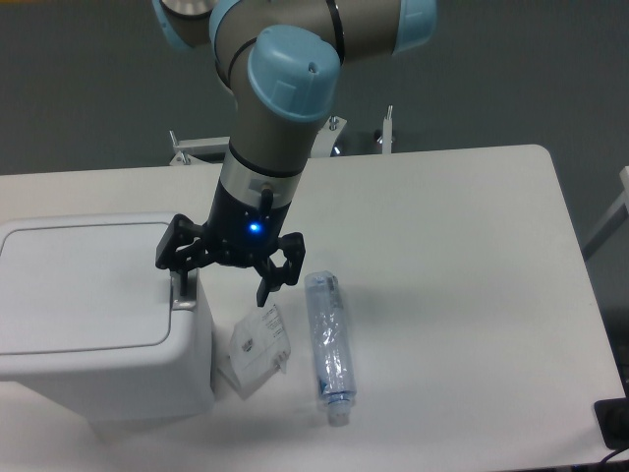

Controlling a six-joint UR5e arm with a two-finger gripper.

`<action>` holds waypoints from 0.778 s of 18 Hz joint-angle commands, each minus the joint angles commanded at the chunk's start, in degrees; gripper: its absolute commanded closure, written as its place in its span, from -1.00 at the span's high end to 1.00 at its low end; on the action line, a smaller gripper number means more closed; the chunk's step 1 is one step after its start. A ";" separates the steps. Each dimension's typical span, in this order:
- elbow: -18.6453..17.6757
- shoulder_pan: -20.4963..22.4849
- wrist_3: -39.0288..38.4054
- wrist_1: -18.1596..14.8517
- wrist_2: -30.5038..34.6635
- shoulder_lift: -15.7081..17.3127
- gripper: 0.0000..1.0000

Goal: Open the trash can

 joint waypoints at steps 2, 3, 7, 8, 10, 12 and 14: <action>0.00 0.00 0.00 0.00 0.09 0.00 1.00; 0.00 0.00 0.00 0.00 0.17 0.00 1.00; 1.31 0.00 0.00 0.35 0.17 0.17 1.00; 2.01 0.09 0.09 1.92 0.09 0.44 1.00; 3.95 1.40 0.26 7.45 0.35 0.62 1.00; 5.27 3.07 1.92 8.44 1.75 0.62 1.00; 6.50 5.35 4.39 8.35 6.75 0.88 1.00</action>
